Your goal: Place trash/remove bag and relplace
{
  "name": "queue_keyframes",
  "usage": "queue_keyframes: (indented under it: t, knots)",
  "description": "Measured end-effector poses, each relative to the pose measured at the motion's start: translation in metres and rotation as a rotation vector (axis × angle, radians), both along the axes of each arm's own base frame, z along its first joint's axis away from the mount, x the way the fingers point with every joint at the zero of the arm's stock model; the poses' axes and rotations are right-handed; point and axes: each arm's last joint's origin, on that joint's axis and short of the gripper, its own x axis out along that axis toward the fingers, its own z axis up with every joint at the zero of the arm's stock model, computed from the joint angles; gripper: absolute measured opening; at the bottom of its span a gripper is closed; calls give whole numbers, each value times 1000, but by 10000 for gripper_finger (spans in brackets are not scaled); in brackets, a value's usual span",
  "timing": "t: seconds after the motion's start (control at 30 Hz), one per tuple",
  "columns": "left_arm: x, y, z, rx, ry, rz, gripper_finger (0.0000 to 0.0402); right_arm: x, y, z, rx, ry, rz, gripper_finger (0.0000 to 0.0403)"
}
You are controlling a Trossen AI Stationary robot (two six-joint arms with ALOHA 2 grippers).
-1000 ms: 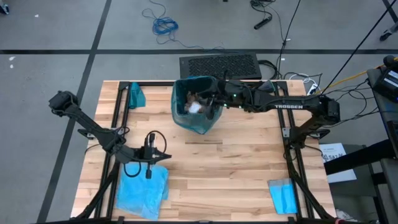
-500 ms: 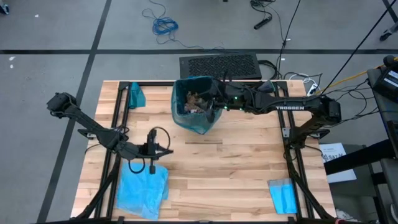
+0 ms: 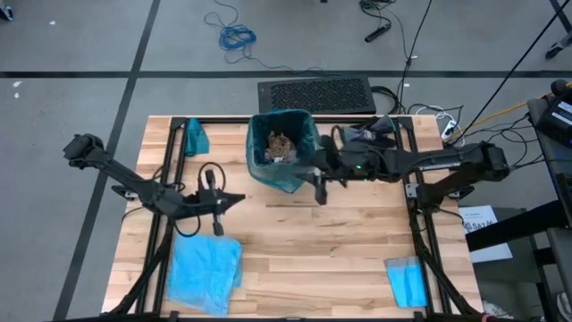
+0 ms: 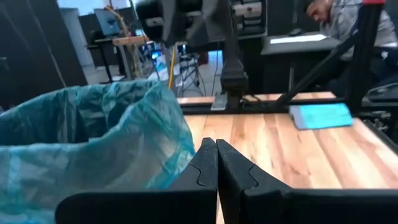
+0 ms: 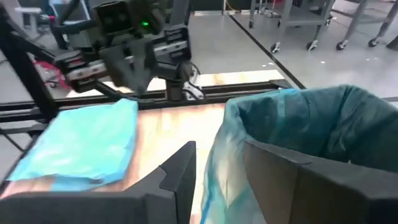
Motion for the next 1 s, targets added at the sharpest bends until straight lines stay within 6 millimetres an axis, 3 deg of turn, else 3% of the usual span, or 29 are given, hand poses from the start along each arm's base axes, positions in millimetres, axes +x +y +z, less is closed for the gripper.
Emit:
queue_keyframes:
  t: [0.2,0.43,0.77,1.0]
  knots:
    - [-2,13,9,17,-39,-14,0,-44,6,-22,-5,-68,-40,118]
    - [0,44,16,-16,-89,36,0,-84,-8,-36,-81,-217,-86,118]
    - [4,96,18,-138,-148,132,0,-92,-58,-51,-184,-144,-285,118]
    - [1,118,46,-288,-254,98,0,-101,-91,-44,52,-300,-337,118]
